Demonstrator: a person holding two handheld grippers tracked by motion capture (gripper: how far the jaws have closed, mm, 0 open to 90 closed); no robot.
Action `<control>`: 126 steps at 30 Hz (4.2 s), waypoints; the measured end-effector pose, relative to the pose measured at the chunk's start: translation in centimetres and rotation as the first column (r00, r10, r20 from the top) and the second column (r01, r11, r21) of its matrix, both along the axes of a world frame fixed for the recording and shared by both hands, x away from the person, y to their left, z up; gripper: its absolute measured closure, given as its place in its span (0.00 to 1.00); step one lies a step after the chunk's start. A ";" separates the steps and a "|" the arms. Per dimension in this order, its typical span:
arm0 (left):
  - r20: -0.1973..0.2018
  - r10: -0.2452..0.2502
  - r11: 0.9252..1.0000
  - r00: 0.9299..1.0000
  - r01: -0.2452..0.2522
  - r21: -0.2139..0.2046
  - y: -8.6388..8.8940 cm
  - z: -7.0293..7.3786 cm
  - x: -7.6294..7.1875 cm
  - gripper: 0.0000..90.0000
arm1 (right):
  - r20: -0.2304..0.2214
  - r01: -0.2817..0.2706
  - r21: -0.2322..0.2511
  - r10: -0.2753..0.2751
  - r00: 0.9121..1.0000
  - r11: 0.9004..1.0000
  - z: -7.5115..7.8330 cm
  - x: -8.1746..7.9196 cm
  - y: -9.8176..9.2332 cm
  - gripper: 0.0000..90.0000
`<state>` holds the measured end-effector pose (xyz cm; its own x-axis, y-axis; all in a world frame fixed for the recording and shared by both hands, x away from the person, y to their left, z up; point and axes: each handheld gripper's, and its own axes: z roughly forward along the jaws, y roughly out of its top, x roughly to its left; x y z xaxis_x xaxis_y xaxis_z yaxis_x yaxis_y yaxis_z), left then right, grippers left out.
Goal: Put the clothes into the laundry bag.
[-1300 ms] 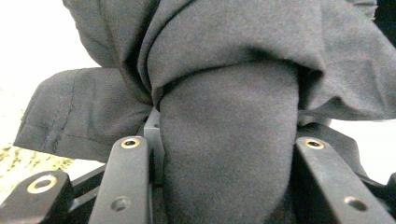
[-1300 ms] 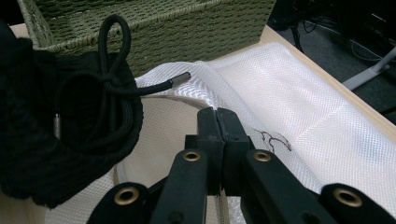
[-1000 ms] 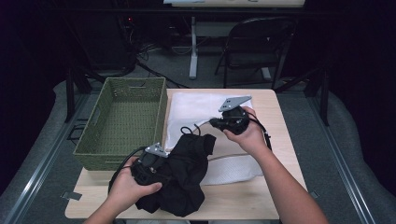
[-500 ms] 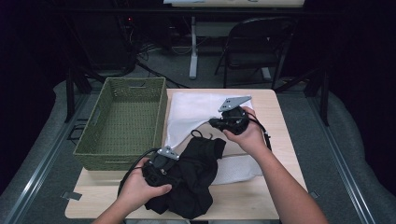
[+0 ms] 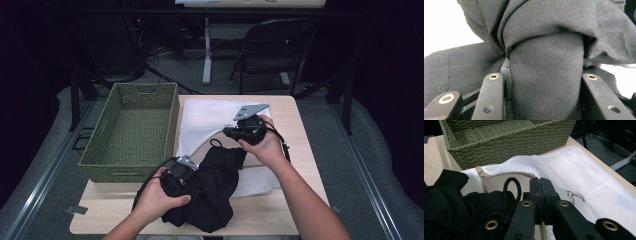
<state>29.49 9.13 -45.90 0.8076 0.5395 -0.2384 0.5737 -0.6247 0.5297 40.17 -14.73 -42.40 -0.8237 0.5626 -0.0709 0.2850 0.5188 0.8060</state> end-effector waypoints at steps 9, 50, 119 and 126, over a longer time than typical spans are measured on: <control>-0.021 0.025 1.000 0.999 -0.025 0.016 -0.1 -1.2 0.9 0.63 | 0.010 -0.013 0.007 0.013 1.000 1.000 0.1 -0.5 0.0 0.99; -0.112 0.167 0.986 0.980 -0.167 0.010 -0.7 -3.3 5.7 0.63 | 0.035 -0.038 0.045 0.036 0.999 0.998 0.3 -2.0 0.0 0.99; -0.101 0.344 0.931 0.933 -0.353 -0.089 -3.2 -5.2 10.2 0.62 | 0.025 -0.042 0.132 0.039 0.999 0.990 -1.6 -3.2 -0.1 0.99; -0.102 0.360 0.923 0.927 -0.370 -0.103 -3.7 -6.5 10.6 0.61 | 0.004 -0.037 0.147 0.037 0.999 0.989 -2.1 -3.0 -0.2 0.99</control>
